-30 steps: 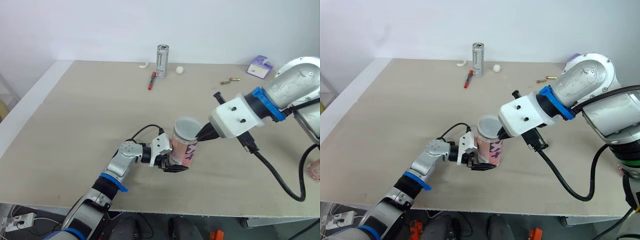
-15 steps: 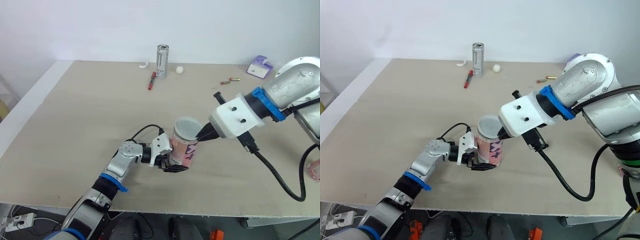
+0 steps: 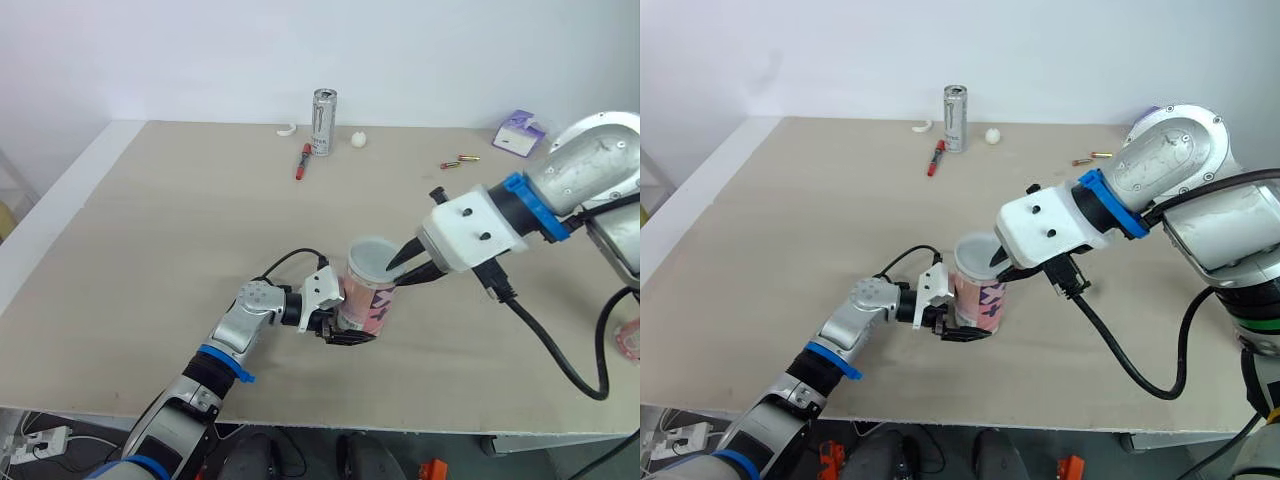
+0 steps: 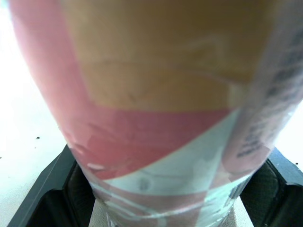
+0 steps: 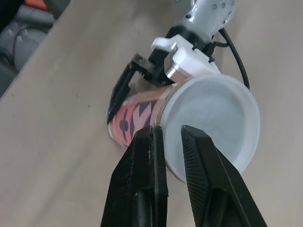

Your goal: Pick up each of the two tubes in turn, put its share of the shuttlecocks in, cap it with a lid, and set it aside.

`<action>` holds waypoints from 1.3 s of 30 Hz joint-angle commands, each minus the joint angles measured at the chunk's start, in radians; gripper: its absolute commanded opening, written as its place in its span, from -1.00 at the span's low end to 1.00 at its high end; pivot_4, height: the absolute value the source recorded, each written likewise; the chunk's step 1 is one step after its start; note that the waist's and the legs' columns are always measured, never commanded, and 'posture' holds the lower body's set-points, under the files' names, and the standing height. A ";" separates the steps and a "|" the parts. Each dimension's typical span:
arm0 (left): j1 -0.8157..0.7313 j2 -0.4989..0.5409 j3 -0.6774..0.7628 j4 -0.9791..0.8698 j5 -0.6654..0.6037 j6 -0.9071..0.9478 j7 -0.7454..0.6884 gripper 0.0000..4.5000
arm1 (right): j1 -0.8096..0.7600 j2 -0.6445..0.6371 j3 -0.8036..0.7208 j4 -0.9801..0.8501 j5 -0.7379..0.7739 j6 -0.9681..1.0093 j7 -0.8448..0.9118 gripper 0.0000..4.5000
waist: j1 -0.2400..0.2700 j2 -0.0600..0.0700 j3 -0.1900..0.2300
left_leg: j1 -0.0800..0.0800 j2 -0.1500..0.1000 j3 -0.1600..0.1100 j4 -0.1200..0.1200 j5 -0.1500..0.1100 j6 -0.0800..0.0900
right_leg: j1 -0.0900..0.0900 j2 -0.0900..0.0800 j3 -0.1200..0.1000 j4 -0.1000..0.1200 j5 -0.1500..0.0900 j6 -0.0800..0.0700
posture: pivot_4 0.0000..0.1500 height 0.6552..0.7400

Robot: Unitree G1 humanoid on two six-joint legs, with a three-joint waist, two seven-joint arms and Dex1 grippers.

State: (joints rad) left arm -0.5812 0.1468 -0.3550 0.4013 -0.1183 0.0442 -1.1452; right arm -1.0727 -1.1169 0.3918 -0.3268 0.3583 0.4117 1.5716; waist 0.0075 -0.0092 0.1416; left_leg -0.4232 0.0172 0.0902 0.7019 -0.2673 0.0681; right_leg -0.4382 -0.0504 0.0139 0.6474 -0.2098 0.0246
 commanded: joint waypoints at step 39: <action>0.021 0.043 -0.045 0.014 0.033 0.049 -0.012 0.65 | 0.213 0.186 -0.157 -0.035 0.084 0.400 -0.377 -0.98 | -0.001 0.000 0.000 | 0.000 0.005 0.000 0.000 -0.001 -0.002 | 0.000 -0.004 -0.023 0.000 0.002 -0.003 | 1.00 1.00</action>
State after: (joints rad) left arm -0.5866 0.1751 -0.3658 0.3807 -0.1182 0.0636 -1.1540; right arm -0.8558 -0.9278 0.2256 -0.3441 0.4574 0.8165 1.1939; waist 0.0069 -0.0097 0.1413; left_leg -0.4227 0.0223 0.0900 0.7015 -0.2683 0.0660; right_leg -0.4379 -0.0539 -0.0096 0.6473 -0.2083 0.0212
